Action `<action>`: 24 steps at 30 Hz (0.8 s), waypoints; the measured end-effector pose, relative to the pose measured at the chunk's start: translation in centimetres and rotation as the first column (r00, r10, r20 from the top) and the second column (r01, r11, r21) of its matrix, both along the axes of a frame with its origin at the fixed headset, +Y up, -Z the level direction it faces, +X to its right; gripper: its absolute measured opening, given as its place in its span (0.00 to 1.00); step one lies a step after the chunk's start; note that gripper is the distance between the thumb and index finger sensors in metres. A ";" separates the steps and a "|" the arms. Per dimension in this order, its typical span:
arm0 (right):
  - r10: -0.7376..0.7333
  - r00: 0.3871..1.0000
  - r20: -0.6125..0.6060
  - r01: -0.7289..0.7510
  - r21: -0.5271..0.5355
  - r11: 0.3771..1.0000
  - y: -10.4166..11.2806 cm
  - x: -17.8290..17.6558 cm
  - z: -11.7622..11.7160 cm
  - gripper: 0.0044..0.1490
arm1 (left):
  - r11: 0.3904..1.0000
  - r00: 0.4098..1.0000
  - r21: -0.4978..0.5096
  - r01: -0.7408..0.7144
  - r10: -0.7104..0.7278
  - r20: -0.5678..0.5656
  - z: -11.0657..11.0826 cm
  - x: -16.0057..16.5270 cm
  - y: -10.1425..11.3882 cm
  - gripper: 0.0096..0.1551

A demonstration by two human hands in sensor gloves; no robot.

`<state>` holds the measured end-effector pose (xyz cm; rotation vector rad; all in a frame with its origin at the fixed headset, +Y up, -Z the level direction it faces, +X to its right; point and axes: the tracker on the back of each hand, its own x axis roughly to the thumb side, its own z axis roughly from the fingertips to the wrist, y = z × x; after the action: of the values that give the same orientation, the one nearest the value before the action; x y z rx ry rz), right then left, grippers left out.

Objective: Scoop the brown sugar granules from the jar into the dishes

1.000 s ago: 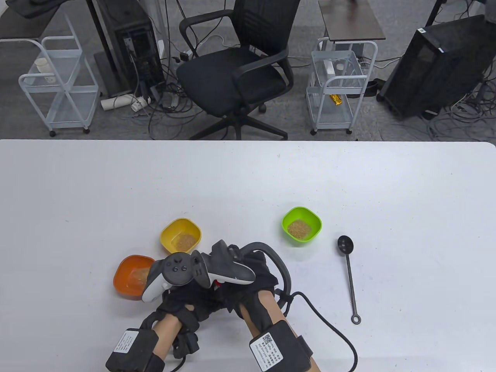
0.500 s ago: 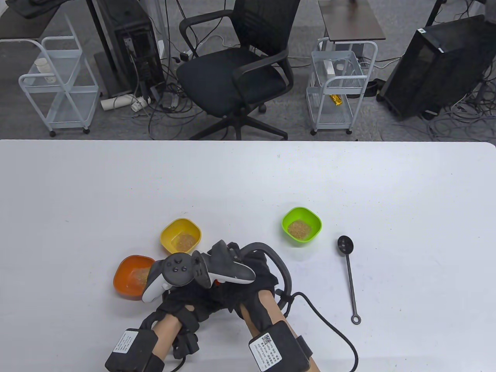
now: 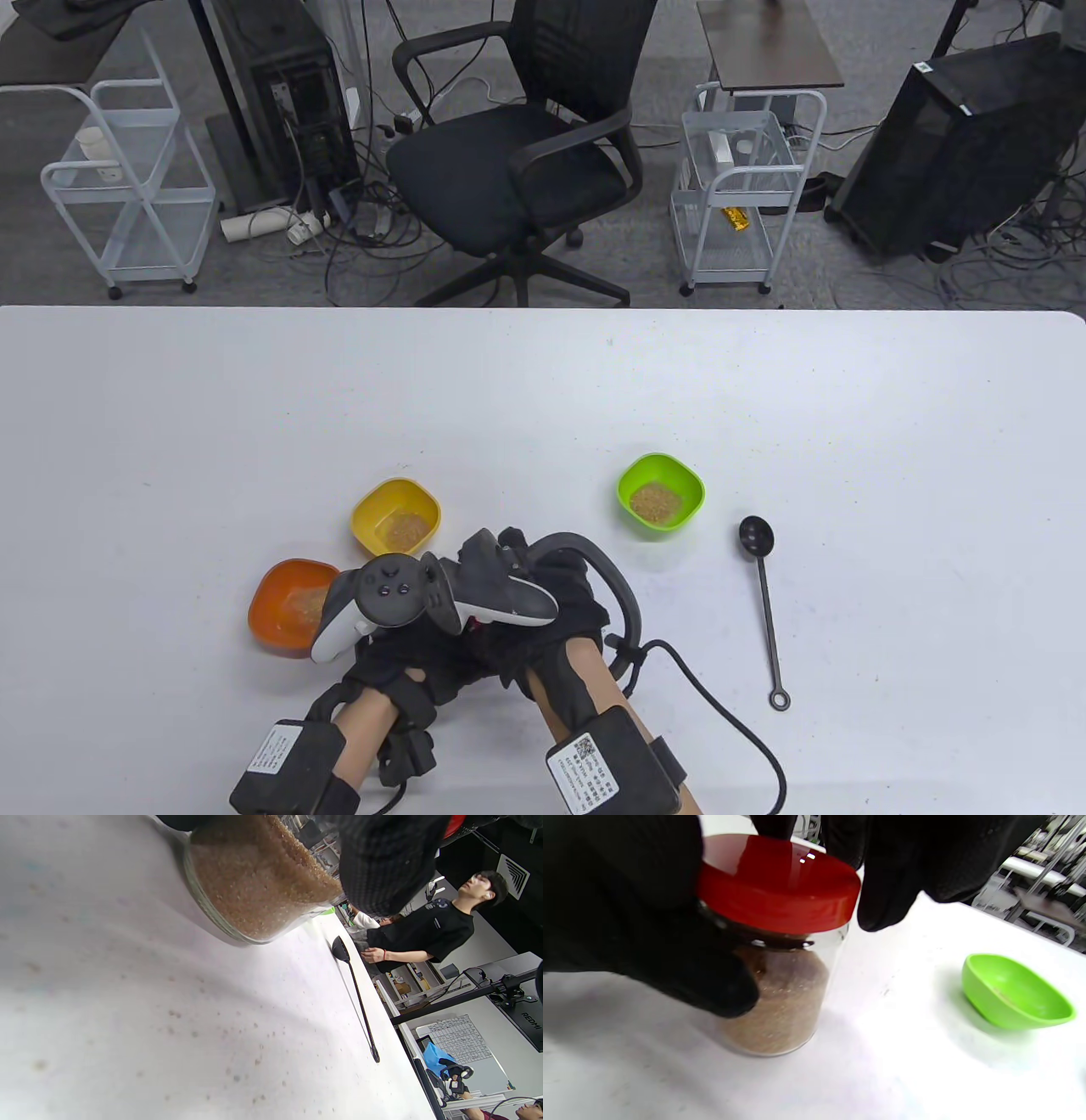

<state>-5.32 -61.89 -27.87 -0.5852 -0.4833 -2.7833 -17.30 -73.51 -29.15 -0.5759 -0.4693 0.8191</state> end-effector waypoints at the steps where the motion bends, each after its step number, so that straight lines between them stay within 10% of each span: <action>1: 0.000 1.000 -0.003 0.000 0.021 1.000 0.0 0.0 0.0 0.54 | 1.000 1.000 0.002 0.002 -0.002 -0.001 0.0 0.0 0.0 0.71; 6: -0.011 1.000 0.020 0.007 0.177 0.984 -0.5 -0.4 0.0 0.56 | 1.000 1.000 0.009 0.008 -0.007 -0.004 0.0 0.0 0.0 0.71; 14: -0.009 1.000 0.015 0.009 -0.009 1.000 -0.2 -0.1 -0.1 0.54 | 1.000 1.000 0.005 0.005 -0.005 -0.002 0.1 0.0 0.0 0.71; 24: -0.001 1.000 0.015 -0.001 0.105 0.994 -0.4 -0.2 0.1 0.56 | 1.000 1.000 0.005 0.006 -0.006 0.000 0.1 0.0 0.0 0.71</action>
<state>-5.49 -62.29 -27.74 -0.5412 -0.3372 -2.7949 -17.29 -73.48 -29.08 -0.5721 -0.4696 0.8118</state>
